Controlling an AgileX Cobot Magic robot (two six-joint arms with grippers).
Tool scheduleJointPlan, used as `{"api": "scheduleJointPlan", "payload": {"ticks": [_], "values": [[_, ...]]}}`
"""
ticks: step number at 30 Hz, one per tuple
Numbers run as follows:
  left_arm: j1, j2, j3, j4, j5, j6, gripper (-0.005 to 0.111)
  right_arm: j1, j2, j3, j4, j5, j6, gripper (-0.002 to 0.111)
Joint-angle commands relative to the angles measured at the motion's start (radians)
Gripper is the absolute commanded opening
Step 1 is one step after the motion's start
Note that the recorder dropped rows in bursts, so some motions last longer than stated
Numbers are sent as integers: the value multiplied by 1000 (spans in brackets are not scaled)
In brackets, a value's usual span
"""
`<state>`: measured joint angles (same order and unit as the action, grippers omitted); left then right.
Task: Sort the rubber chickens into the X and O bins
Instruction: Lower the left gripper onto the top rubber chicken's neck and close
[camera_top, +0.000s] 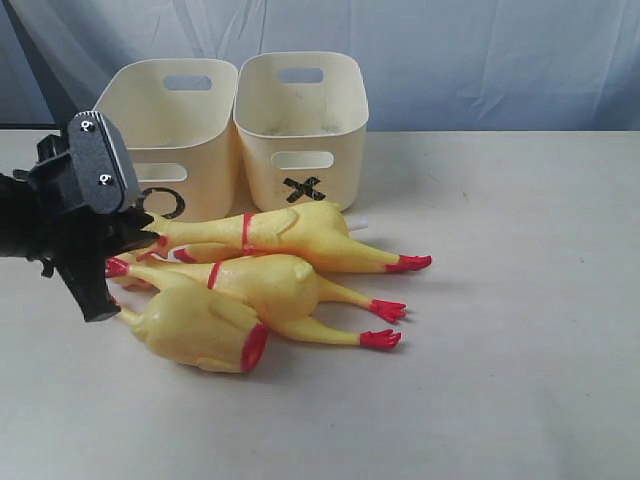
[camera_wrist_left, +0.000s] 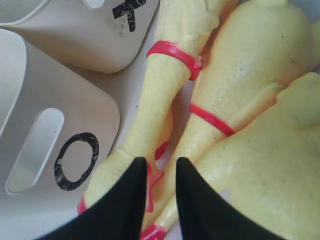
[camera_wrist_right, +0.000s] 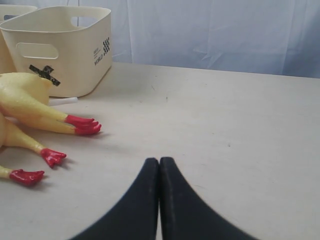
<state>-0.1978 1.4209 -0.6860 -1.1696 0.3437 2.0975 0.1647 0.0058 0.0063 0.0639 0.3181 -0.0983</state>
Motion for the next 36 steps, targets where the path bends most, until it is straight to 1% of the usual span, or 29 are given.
{"api": "scheduleJointPlan", "payload": {"ticks": [1, 3, 6, 10, 15, 27, 36], "values": [[-42, 45, -48, 20, -13, 31, 44, 0, -6, -6, -3, -12, -3, 0], [-61, 68, -70, 52, -33, 31, 52, 0, -6, -6, -3, -12, -3, 0], [-90, 103, -94, 105, -68, 31, 57, 0, -6, -6, -3, -12, -3, 0], [-115, 153, -125, 151, -94, 31, 57, 0, -6, -6, -3, -12, -3, 0], [-115, 221, -173, 176, -110, 31, 57, 0, -6, -6, -3, -12, -3, 0], [-115, 348, -238, 205, -148, 31, 57, 0, -6, -6, -3, -12, -3, 0], [-115, 405, -247, 247, -202, 31, 57, 0, -6, -6, -3, -12, -3, 0]]}}
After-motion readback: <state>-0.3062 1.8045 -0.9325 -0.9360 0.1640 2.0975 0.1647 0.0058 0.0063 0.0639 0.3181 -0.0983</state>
